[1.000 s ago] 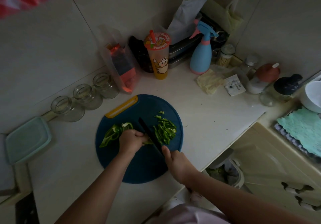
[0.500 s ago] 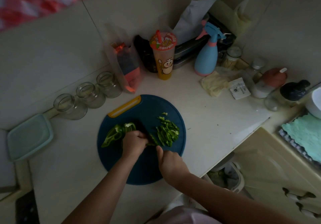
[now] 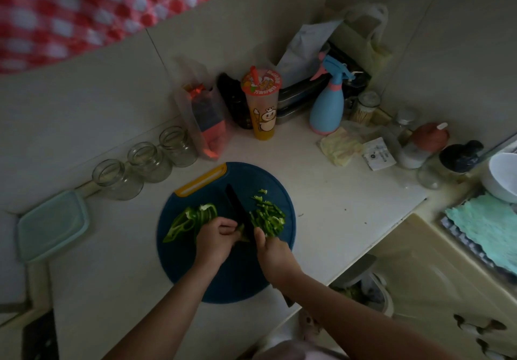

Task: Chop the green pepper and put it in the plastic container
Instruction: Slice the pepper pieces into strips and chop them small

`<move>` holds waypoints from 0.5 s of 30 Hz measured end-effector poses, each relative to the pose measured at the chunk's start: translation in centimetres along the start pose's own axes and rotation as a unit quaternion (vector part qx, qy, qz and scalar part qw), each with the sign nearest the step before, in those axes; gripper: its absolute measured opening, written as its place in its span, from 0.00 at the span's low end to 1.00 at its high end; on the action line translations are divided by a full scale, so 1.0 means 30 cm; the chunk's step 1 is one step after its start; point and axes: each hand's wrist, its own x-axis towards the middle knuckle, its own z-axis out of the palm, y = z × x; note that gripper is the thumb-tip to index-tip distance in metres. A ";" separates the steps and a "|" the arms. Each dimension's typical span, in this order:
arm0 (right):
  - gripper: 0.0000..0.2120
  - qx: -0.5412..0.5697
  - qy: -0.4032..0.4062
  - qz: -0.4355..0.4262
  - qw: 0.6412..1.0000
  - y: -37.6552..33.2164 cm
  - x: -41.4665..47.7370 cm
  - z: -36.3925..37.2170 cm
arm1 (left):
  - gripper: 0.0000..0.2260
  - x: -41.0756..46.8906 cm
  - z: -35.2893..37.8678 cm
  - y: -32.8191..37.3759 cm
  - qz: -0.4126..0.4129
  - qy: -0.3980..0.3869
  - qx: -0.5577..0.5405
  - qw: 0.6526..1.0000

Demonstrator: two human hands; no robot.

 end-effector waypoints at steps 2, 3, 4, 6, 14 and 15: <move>0.26 0.000 -0.003 -0.006 1.000 0.013 -0.012 -0.018 | 0.08 0.006 0.006 0.005 -0.020 0.002 -0.031 0.999; 0.26 0.007 -0.005 -0.007 1.000 0.016 -0.016 -0.028 | 0.08 0.009 0.008 0.011 -0.031 0.005 -0.039 0.999; 0.27 0.021 -0.007 -0.005 1.000 0.019 -0.018 -0.037 | 0.08 0.012 0.011 0.014 -0.039 0.010 -0.041 0.998; 0.28 0.051 -0.010 0.003 0.999 0.023 -0.028 -0.047 | 0.08 0.011 0.012 0.019 -0.051 0.017 -0.028 0.998; 0.28 -0.001 -0.014 -0.072 0.997 0.027 -0.062 -0.046 | 0.05 0.016 0.005 0.026 -0.071 0.012 0.000 0.997; 0.28 -0.011 -0.016 -0.076 0.997 0.027 -0.062 -0.047 | 0.05 0.018 0.005 0.026 -0.069 0.011 0.001 0.998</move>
